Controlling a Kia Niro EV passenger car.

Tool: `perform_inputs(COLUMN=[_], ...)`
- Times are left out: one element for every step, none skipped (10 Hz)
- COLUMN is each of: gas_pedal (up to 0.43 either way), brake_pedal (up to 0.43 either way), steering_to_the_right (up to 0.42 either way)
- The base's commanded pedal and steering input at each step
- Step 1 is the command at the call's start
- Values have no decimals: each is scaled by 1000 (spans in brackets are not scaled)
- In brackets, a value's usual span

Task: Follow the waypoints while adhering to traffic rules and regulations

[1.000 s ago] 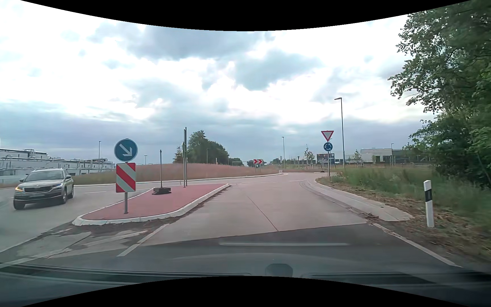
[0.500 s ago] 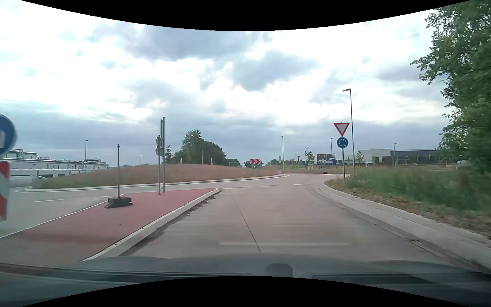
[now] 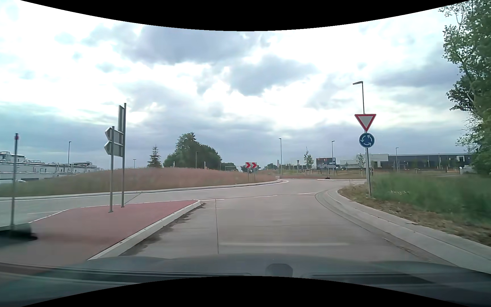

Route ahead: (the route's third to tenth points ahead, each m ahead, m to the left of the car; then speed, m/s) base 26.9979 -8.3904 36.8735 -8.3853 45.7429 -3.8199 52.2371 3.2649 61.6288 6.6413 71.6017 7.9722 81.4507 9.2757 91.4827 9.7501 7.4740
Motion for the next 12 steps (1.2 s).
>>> perform_inputs(gas_pedal=[220, 220, 209, 130, 79, 59, 47, 47, 47, 47, 8, 8], brake_pedal=[0, 0, 0, 0, 0, 0, 0, 0, 0, 0, 0, 0], steering_to_the_right=[24, 27, 28, 31, 36, 46, 56, 59, 62, 64, 68, 70])
